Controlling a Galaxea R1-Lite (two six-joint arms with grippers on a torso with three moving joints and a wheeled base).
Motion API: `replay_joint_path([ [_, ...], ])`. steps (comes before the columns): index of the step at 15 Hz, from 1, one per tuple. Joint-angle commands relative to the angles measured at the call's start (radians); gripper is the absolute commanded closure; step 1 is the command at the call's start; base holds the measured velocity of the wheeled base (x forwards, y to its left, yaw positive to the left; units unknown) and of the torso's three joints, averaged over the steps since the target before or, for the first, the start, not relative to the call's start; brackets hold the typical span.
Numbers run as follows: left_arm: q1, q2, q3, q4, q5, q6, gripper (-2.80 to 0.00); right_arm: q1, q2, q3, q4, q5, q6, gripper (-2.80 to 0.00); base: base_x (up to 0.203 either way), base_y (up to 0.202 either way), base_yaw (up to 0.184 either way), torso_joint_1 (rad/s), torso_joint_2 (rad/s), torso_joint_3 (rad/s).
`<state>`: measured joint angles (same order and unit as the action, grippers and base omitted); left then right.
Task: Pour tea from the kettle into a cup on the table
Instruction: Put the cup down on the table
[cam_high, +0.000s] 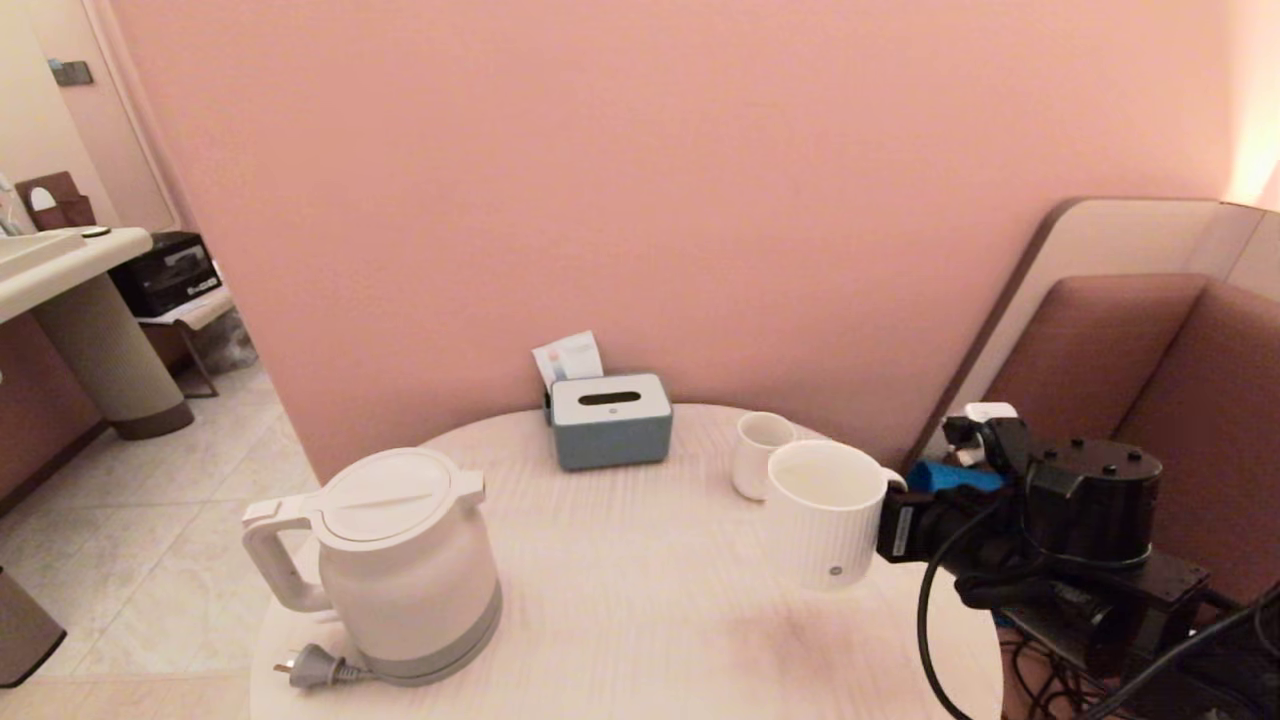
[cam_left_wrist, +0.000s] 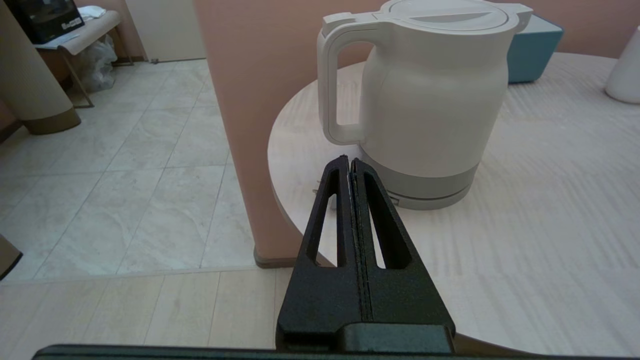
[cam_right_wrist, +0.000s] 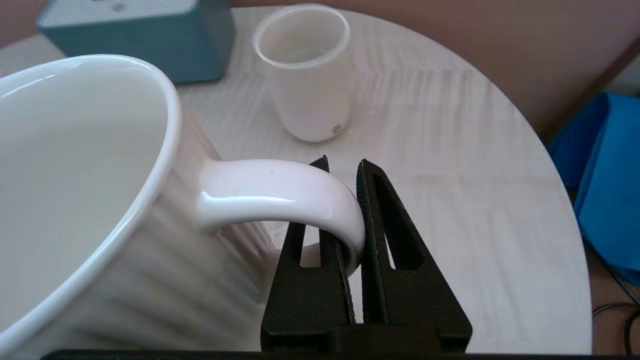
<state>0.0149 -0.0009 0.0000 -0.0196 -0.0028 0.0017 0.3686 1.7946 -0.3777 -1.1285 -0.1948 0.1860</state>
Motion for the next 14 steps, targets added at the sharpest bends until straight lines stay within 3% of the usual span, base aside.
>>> replay_joint_path([
  [1, 0.0, 0.001, 0.0, 0.0, 0.001, 0.0, 0.0, 0.008, 0.114, 0.048, -0.126, -0.012, 0.0, 0.0, 0.0, 0.0, 0.0, 0.0, 0.0, 0.0],
  [3, 0.0, 0.001, 0.0, 0.0, 0.0, 0.0, 0.0, 0.01, 0.235, 0.114, -0.325, -0.031, 0.0, 0.0, 0.0, 0.0, 0.0, 0.0, 0.0, 0.0],
  [5, 0.0, 0.001, 0.0, 0.0, 0.001, 0.0, 0.0, 0.011, 0.322, 0.161, -0.419, -0.05, 0.024, 0.0, 0.0, 0.0, 0.0, 0.0, 0.0, 0.0],
  [6, 0.0, 0.001, 0.0, 0.0, 0.0, 0.0, 0.0, 0.013, 0.34, 0.166, -0.432, -0.055, 0.063, 0.0, 0.0, 0.0, 0.0, 0.0, 0.0, 0.0],
  [14, 0.0, 0.001, 0.0, 0.0, 0.0, 0.0, 0.0, 0.049, 0.433, 0.135, -0.435, -0.058, 0.067, 0.0, 0.0, 0.0, 0.0, 0.0, 0.0, 0.0],
])
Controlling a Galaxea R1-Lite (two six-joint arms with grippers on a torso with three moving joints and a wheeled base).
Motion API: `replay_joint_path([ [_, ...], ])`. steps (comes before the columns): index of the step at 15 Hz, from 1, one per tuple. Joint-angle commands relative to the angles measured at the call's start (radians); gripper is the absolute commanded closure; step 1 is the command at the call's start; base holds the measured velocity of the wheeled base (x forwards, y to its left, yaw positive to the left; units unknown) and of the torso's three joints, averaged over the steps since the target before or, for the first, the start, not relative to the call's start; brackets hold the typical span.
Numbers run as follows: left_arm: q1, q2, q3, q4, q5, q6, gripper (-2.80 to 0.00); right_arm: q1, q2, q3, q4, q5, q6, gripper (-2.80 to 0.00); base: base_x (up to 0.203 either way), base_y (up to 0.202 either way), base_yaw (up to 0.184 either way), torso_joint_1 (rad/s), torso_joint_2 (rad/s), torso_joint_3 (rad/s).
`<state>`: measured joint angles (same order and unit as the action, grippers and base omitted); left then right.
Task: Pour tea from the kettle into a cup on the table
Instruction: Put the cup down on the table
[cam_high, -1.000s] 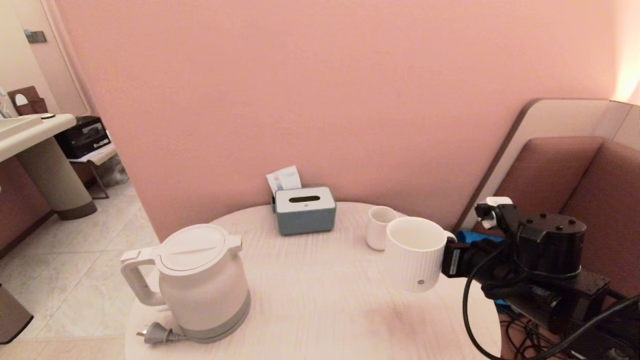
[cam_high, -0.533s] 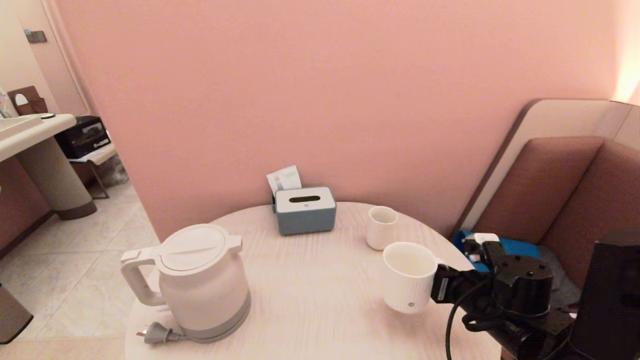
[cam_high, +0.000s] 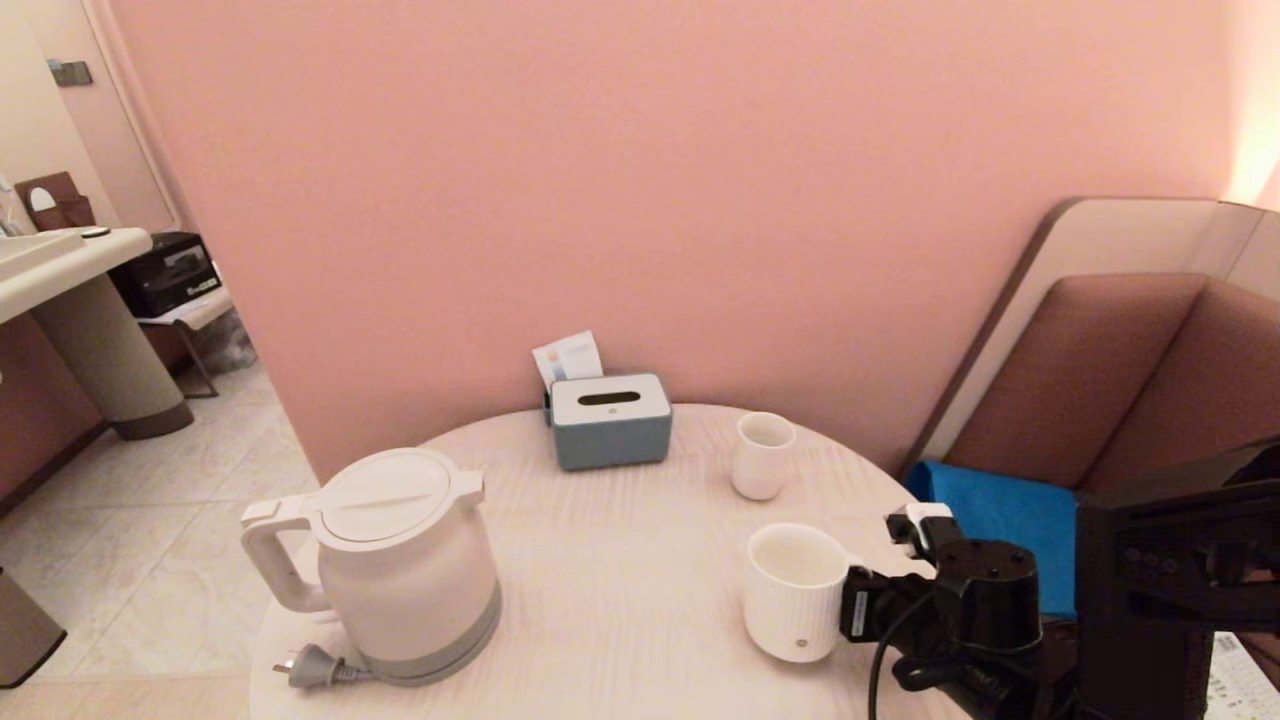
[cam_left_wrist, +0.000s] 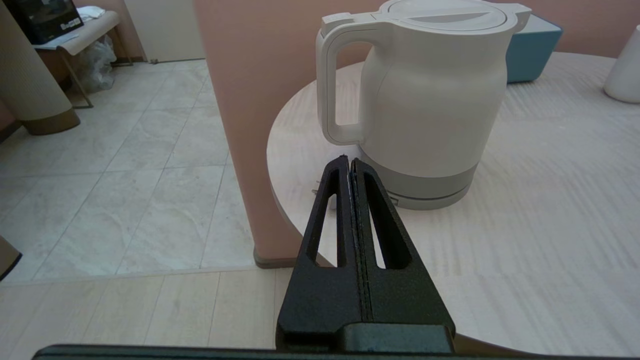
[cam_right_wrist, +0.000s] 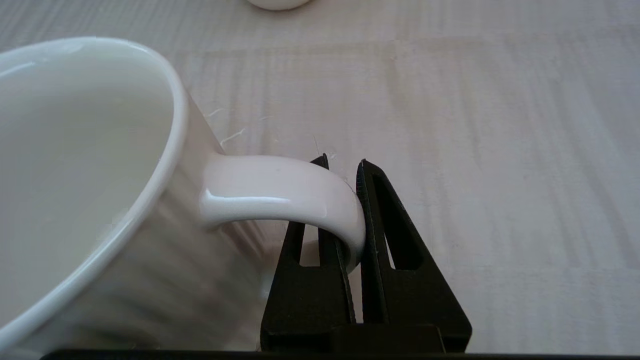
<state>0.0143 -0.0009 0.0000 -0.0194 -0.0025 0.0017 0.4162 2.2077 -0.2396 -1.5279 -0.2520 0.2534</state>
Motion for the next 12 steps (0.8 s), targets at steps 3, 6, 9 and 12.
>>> replay_joint_path([
  [3, 0.001, 0.001, 0.0, -0.001, 0.0, 0.0, 0.0, 0.001, 0.042, -0.004, -0.035, -0.003, -0.018, 0.0, 0.0, 0.0, 0.0, 0.0, 0.0, 0.0],
  [6, 0.001, 0.001, 0.0, -0.001, -0.001, 0.0, 0.0, 0.001, 0.051, -0.004, -0.035, -0.003, -0.035, 0.0, 0.0, 0.0, 0.0, 0.0, 0.0, 0.0],
  [9, 0.001, 0.001, 0.0, -0.001, 0.0, 0.0, 0.0, 0.001, 0.021, 0.003, -0.035, -0.006, -0.039, 0.0, 0.0, 0.0, 0.0, 0.0, 0.0, 0.0],
  [12, 0.001, 0.001, 0.0, -0.001, 0.0, 0.0, 0.0, 0.005, 0.013, 0.006, -0.035, -0.005, -0.057, 0.0, 0.0, 0.0, 0.0, 0.0, 0.0, 0.0],
])
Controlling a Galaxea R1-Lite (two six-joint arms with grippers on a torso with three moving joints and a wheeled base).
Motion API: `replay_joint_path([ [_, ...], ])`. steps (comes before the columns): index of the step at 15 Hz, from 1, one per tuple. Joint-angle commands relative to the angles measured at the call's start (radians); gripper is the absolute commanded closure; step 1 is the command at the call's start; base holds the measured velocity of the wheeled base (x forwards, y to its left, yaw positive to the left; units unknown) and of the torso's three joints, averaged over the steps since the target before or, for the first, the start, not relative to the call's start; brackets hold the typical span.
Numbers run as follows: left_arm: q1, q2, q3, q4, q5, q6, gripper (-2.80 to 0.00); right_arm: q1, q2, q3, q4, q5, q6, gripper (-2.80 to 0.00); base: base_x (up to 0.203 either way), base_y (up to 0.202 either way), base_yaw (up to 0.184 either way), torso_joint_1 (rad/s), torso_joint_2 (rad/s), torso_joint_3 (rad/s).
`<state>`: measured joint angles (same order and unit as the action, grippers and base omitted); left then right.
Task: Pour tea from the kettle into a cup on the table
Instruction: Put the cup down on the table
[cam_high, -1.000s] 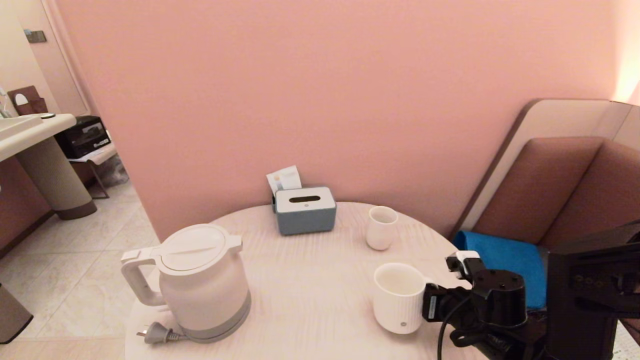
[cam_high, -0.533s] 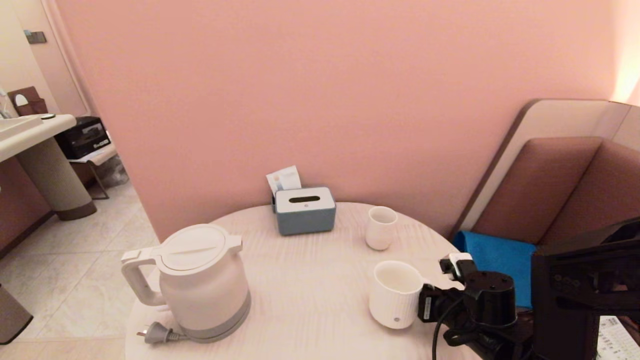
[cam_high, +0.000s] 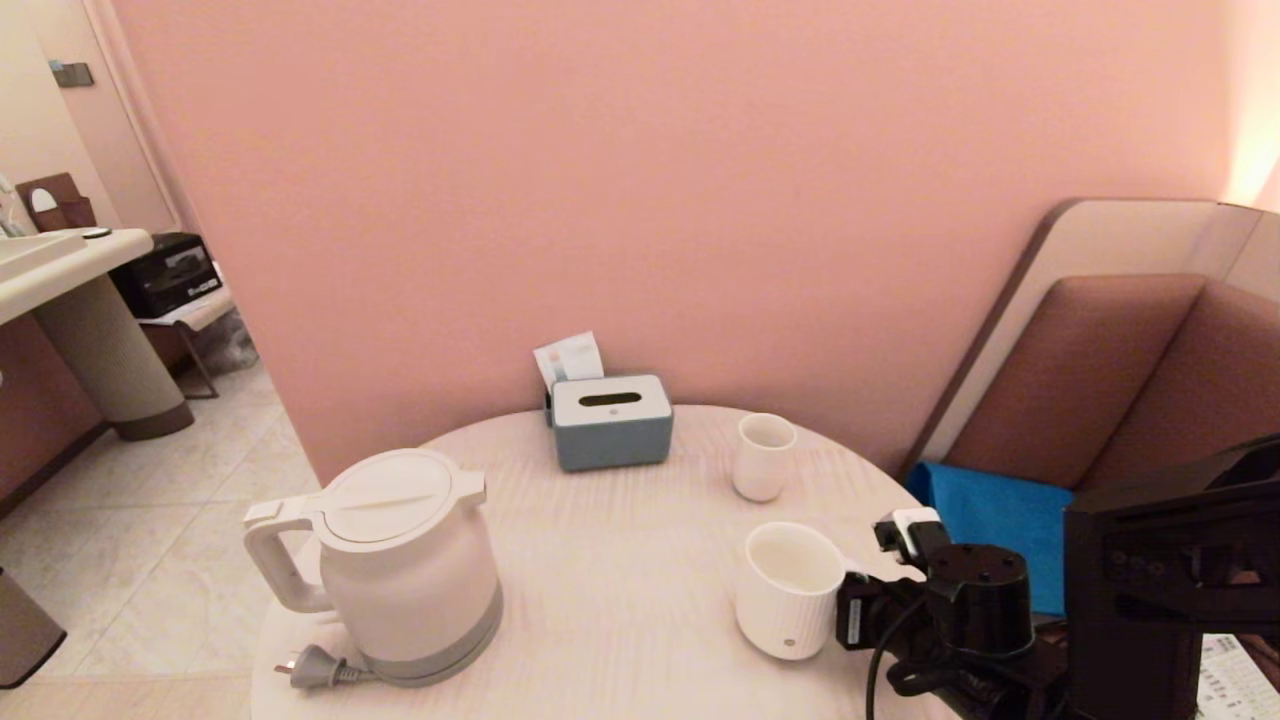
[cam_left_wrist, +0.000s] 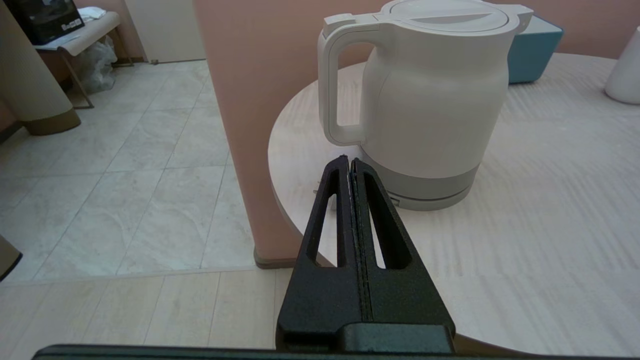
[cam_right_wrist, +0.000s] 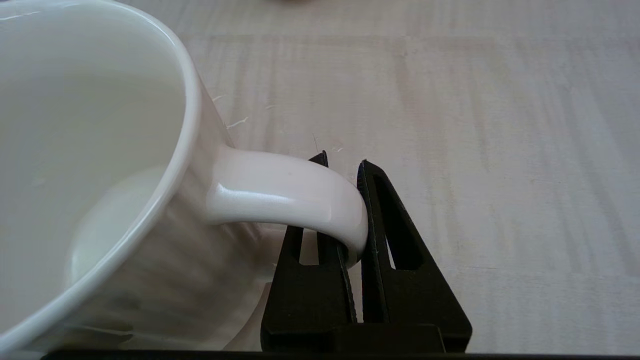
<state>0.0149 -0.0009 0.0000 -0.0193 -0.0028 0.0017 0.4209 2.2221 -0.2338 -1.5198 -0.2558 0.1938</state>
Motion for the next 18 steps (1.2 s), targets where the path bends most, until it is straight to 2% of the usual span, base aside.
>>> replay_joint_path([
  [1, 0.0, 0.001, 0.0, -0.001, 0.0, 0.0, 0.0, 0.008, -0.017, 0.002, -0.043, -0.003, 0.001, 0.0, 0.0, 0.0, 0.0, 0.0, 0.0, 0.0],
  [11, 0.0, 0.001, 0.0, -0.001, 0.0, 0.0, 0.0, 0.05, -0.03, 0.002, -0.043, -0.011, -0.004, 0.0, 0.0, 0.0, 0.0, 0.0, 0.0, 0.0],
  [12, 0.0, 0.001, 0.0, -0.001, 0.0, 0.0, 0.0, 0.05, -0.03, 0.002, -0.043, -0.01, -0.003, -2.8, 0.0, 0.0, 0.0, 0.0, 0.0, 0.0],
  [18, 0.0, 0.001, 0.0, -0.001, 0.001, 0.0, 0.0, 0.05, -0.027, 0.007, -0.043, -0.017, -0.003, -2.8, 0.0, 0.0, 0.0, 0.0, 0.0, 0.0],
])
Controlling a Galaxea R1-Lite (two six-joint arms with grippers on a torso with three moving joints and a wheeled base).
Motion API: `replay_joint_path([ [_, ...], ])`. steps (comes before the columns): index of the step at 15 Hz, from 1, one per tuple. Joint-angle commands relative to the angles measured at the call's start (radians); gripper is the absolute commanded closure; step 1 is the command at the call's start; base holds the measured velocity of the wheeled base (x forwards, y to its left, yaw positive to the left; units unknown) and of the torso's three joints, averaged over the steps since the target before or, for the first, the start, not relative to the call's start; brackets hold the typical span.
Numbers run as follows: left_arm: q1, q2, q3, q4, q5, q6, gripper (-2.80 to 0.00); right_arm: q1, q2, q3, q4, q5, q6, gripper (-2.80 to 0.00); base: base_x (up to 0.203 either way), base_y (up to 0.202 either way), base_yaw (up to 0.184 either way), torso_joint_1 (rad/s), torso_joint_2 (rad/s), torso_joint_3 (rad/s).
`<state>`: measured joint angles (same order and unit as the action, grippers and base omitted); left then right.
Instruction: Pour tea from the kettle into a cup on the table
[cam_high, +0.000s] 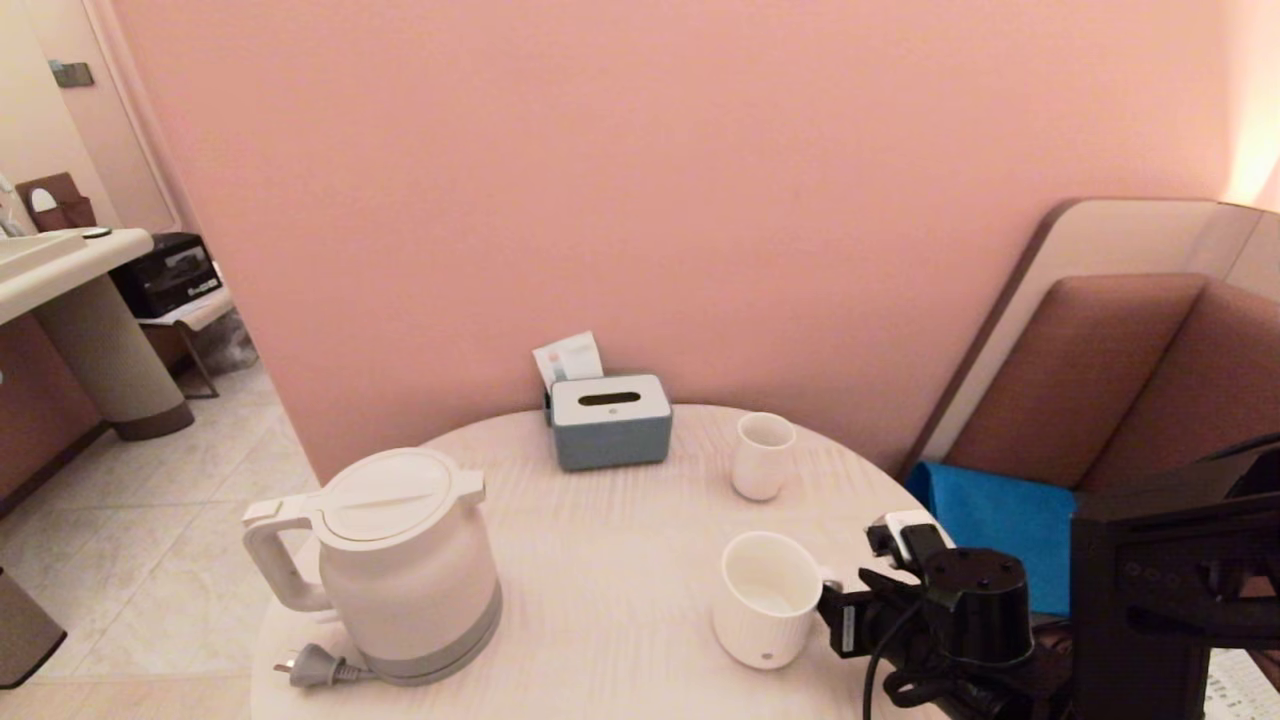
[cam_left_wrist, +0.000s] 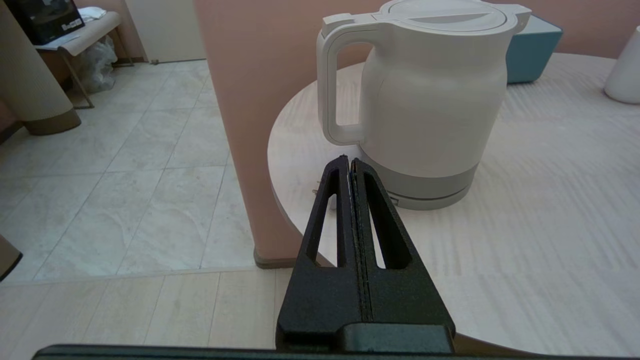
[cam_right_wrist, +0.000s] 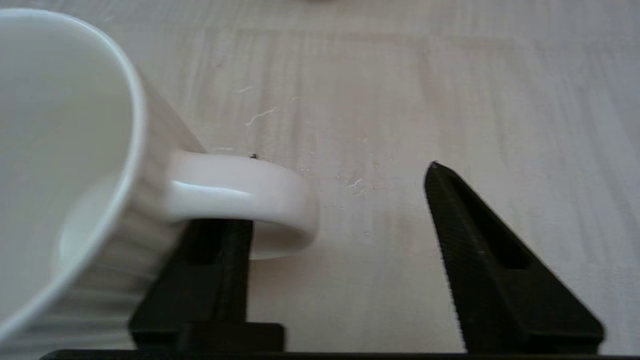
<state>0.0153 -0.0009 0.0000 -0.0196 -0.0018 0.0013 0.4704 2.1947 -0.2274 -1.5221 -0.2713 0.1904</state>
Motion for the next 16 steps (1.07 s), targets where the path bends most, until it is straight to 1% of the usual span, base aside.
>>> replay_joint_path([
  [1, 0.0, 0.001, 0.0, 0.0, -0.001, 0.0, 0.0, 0.001, -0.001, 0.008, -0.041, -0.002, 0.001, -2.8, 0.0, 0.0, 0.0, 0.0, 0.0, 0.0],
  [4, 0.0, 0.001, 0.0, 0.0, -0.001, 0.0, 0.0, 0.001, -0.029, 0.024, -0.041, -0.02, 0.001, -2.8, 0.0, 0.0, 0.0, 0.0, 0.0, 0.0],
  [7, 0.0, 0.001, 0.0, 0.0, -0.001, 0.0, 0.0, 0.001, -0.081, 0.058, -0.041, -0.022, -0.005, -2.8, 0.0, 0.0, 0.0, 0.0, 0.0, 0.0],
  [10, 0.0, 0.001, 0.0, 0.0, -0.001, 0.0, 0.0, 0.003, -0.119, 0.141, -0.041, -0.024, -0.039, -2.8, 0.0, 0.0, 0.0, 0.0, 0.0, 0.0],
  [12, 0.0, 0.001, 0.0, 0.0, -0.001, 0.0, 0.0, 0.005, -0.128, 0.194, -0.041, -0.032, -0.032, -2.8, 0.0, 0.0, 0.0, 0.0, 0.0, 0.0],
  [15, 0.0, 0.001, 0.0, 0.0, -0.001, 0.0, 0.0, 0.005, -0.255, 0.223, -0.027, -0.052, -0.009, -2.8, 0.0, 0.0, 0.0, 0.0, 0.0, 0.0],
  [16, 0.0, 0.001, 0.0, 0.0, -0.001, 0.0, 0.0, 0.005, -0.327, 0.224, 0.01, -0.065, -0.009, -2.8, 0.0, 0.0, 0.0, 0.0, 0.0, 0.0],
])
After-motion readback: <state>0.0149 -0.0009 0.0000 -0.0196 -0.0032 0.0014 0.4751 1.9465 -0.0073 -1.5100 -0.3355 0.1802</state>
